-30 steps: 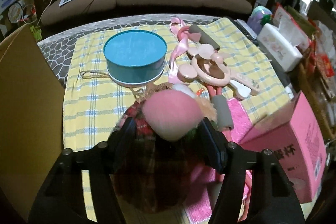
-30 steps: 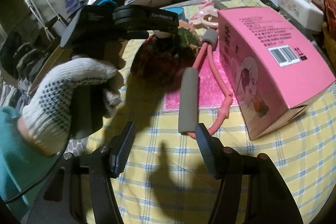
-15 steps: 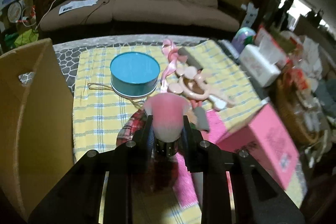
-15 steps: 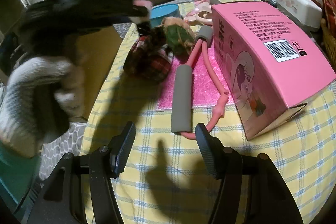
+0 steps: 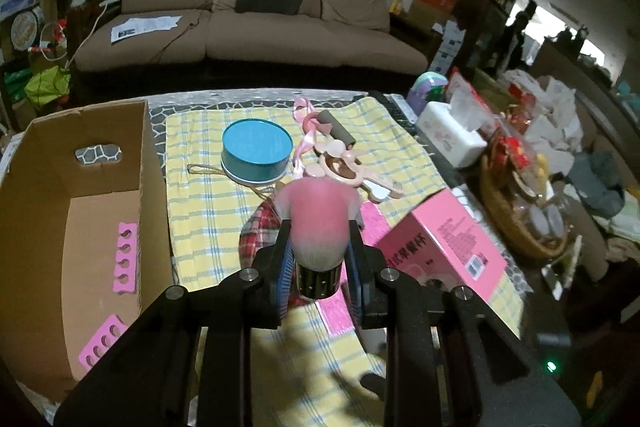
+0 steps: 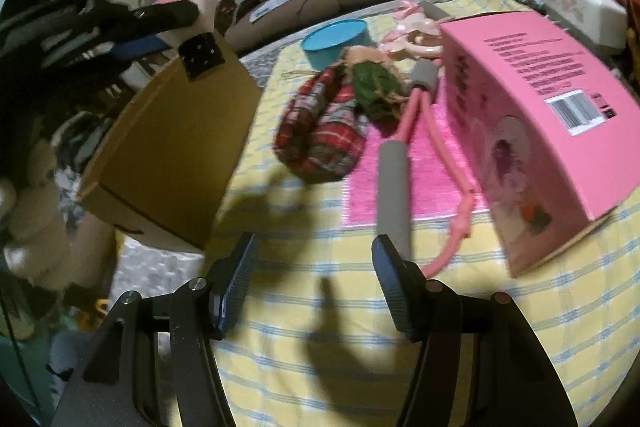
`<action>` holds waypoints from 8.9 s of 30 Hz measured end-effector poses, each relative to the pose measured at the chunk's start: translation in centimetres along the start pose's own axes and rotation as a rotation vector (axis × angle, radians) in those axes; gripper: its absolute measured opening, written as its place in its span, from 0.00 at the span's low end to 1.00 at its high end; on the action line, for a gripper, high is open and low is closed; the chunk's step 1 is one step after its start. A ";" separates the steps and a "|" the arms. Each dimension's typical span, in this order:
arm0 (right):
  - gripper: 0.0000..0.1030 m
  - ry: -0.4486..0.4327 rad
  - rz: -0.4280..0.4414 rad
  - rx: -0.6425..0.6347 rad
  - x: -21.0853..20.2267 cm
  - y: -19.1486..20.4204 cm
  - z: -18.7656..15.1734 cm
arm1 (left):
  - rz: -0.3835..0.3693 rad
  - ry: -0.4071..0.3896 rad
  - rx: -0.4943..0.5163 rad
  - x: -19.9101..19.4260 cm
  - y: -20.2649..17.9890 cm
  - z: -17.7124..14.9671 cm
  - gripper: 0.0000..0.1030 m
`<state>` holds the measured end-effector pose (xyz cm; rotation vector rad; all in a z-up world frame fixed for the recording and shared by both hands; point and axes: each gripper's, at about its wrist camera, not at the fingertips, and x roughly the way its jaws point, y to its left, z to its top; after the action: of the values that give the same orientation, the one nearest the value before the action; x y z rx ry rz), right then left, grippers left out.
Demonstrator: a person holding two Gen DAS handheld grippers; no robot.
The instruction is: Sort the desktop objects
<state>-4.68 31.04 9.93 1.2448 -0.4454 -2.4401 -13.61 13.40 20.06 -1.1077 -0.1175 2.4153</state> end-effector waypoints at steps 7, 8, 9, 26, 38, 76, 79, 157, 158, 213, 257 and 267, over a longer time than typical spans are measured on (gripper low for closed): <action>0.60 -0.025 -0.055 -0.022 1.2 0.8 4.0 | -0.046 -0.016 0.019 -2.5 -0.1 -0.5 0.22; 0.60 -0.028 -0.071 -0.031 1.5 0.7 5.2 | -0.045 -0.020 0.025 -2.7 -0.1 -0.4 0.22; 0.60 -0.030 -0.087 -0.040 1.7 0.7 6.1 | -0.046 -0.024 0.029 -3.0 0.1 -0.5 0.22; 0.49 0.136 -0.439 -0.219 13.0 -1.2 14.3 | -0.121 -0.037 -0.032 -4.5 3.5 -1.2 0.22; 0.32 0.088 -0.413 -0.256 11.8 0.1 14.3 | -0.132 -0.040 -0.051 -4.8 3.7 -1.6 0.22; 0.30 -0.209 -0.232 -0.515 -4.2 27.9 17.5 | 0.013 -0.123 -0.232 -19.5 17.1 -3.3 0.22; 0.30 -0.183 -0.241 -0.532 -1.0 29.3 17.6 | 0.008 -0.116 -0.235 -19.0 17.9 -3.4 0.22; 0.67 0.154 -0.082 -0.298 5.9 17.7 12.4 | 0.111 0.161 -0.276 -5.9 21.2 -1.7 0.39; 0.67 0.150 -0.082 -0.289 6.0 17.4 12.6 | 0.106 0.155 -0.277 -6.0 21.3 -1.7 0.40; 0.87 0.130 -0.111 -0.339 3.0 19.3 8.2 | 0.218 0.158 -0.092 -12.1 15.9 -4.4 0.78; 1.00 0.094 -0.149 -0.196 -2.1 12.4 -2.4 | 0.038 0.176 -0.101 -13.1 5.1 -14.5 1.00; 1.00 0.008 -0.269 -0.072 -6.1 3.1 -2.3 | -0.053 0.240 -0.020 -7.1 0.1 -15.3 1.00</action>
<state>1.04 30.80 14.28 1.3592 -0.1957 -2.6438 1.57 8.29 14.73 -1.3751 -0.0907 2.2196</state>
